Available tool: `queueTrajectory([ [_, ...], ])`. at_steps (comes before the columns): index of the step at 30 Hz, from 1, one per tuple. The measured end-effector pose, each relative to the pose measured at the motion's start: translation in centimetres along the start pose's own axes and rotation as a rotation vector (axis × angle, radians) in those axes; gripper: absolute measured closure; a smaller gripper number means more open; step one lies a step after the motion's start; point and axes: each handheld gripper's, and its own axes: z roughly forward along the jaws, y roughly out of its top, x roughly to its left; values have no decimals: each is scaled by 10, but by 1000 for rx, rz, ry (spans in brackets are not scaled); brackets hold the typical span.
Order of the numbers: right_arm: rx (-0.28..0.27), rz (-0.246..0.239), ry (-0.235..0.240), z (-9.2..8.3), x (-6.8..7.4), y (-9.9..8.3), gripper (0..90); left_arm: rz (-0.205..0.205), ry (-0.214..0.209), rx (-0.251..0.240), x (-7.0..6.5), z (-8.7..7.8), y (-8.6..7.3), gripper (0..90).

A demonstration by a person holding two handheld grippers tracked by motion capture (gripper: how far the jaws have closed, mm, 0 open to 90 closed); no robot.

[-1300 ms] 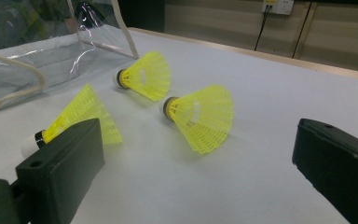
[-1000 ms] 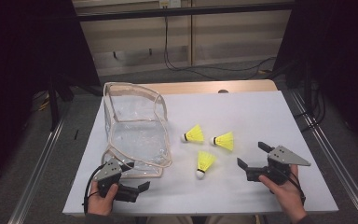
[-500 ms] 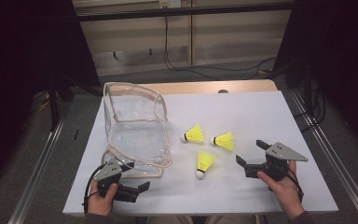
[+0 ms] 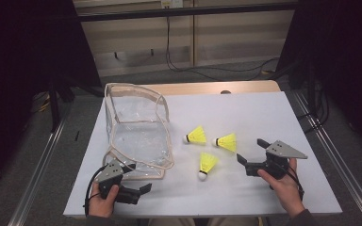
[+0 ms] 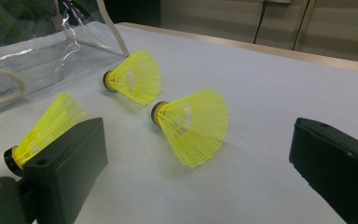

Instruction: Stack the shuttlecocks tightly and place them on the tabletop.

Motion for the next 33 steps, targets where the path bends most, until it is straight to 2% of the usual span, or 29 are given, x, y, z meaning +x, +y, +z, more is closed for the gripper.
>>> queueTrajectory([
  [18,3,13,3,8,0,5,42,2,-3,-2,0,0,0,34],
  [33,15,33,-16,14,-3,7,54,-3,-5,-5,0,0,0,34],
])
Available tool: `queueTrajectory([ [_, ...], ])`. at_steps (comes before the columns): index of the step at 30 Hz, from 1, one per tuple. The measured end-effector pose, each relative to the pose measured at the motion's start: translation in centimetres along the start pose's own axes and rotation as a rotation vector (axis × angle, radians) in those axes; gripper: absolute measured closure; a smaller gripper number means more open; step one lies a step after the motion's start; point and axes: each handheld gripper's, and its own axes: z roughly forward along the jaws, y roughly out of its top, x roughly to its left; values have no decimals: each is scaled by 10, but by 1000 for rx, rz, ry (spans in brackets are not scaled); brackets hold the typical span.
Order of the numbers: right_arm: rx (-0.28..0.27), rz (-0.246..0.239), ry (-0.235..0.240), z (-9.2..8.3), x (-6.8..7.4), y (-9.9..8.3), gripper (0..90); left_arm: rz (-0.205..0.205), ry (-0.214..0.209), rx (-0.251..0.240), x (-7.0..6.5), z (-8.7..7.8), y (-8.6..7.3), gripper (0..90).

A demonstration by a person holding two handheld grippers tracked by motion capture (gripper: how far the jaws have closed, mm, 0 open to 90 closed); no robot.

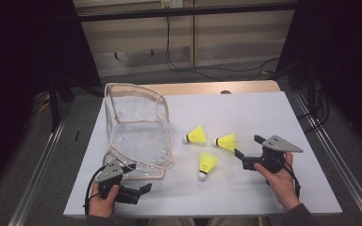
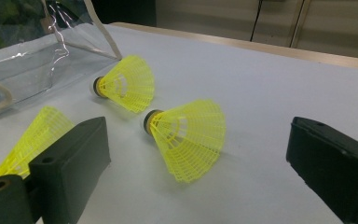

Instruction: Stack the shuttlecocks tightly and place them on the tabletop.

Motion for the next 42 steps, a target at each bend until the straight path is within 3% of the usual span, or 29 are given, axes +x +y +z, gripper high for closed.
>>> queueTrajectory([
  [8,18,-19,1,4,1,3,59,1,1,3,0,0,0,34],
  [21,38,9,9,10,-1,2,87,2,0,3,0,0,0,34],
  [42,48,5,12,16,1,2,150,3,0,3,0,0,0,34],
])
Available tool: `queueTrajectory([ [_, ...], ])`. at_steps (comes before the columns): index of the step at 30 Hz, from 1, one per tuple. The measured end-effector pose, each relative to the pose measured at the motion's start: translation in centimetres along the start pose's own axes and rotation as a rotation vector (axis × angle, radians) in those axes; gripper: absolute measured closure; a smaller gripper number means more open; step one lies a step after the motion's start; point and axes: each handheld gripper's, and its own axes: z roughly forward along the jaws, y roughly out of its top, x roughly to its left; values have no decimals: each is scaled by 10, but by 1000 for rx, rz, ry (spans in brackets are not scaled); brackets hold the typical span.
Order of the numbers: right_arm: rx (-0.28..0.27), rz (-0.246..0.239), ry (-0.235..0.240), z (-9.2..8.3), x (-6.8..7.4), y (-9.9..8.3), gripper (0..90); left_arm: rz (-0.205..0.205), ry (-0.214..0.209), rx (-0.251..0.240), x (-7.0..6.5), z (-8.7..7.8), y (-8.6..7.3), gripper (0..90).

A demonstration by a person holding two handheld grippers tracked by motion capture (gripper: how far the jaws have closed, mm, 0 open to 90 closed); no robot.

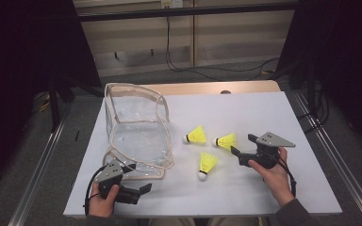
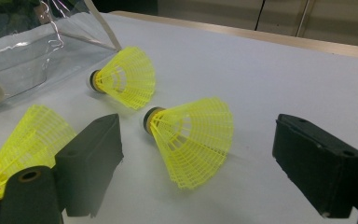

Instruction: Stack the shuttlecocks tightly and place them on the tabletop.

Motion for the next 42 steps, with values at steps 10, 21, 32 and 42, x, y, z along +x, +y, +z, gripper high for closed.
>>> queueTrajectory([
  [10,11,2,1,4,0,0,171,1,-1,1,0,0,0,34],
  [21,32,-3,1,10,1,1,205,0,-1,0,0,0,0,32],
  [32,43,7,-2,13,0,2,234,2,-2,1,0,0,0,32],
  [42,45,8,-1,14,0,3,253,3,-2,1,0,0,0,32],
])
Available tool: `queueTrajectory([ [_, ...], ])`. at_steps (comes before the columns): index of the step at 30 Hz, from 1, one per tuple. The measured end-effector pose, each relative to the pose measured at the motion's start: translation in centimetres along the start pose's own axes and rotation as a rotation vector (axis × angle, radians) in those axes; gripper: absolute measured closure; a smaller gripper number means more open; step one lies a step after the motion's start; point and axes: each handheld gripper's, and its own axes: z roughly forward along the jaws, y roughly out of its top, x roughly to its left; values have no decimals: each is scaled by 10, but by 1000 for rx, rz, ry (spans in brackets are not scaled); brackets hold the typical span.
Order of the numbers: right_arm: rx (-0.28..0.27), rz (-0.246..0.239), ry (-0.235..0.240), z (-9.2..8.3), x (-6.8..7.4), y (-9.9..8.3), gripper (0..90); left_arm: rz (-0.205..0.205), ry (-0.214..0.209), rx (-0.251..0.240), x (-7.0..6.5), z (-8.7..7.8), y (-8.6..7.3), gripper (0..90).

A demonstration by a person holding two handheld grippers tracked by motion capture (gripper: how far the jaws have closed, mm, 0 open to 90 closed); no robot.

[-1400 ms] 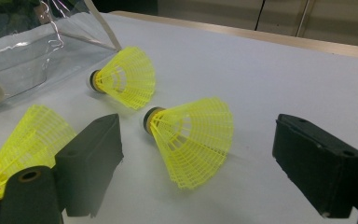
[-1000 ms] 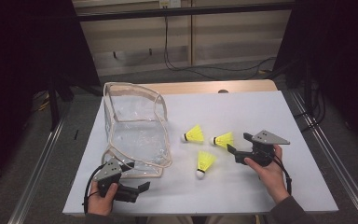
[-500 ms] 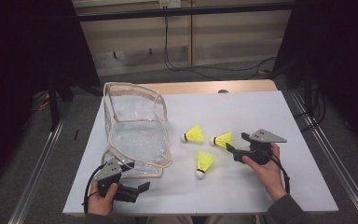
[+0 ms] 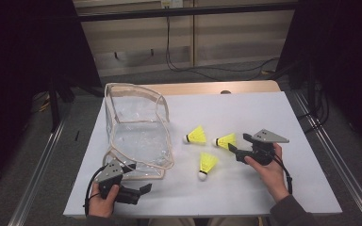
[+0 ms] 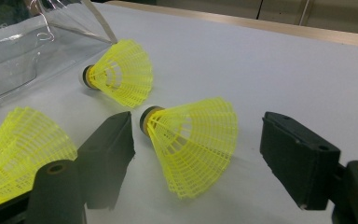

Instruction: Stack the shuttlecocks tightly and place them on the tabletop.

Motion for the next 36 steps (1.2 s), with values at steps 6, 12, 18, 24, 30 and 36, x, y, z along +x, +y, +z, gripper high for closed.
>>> queueTrajectory([
  [6,2,1,-2,2,-1,0,255,0,-1,-2,0,0,0,32],
  [12,7,3,2,3,0,1,264,0,-1,-2,0,0,0,32],
  [18,12,1,3,5,0,1,278,1,0,-1,0,0,0,32],
  [24,20,-3,4,6,1,2,299,1,0,1,0,0,0,32],
  [30,30,-4,12,8,2,2,342,2,0,1,0,0,0,32],
  [36,38,-9,21,9,3,2,385,1,-1,-1,0,0,0,32],
])
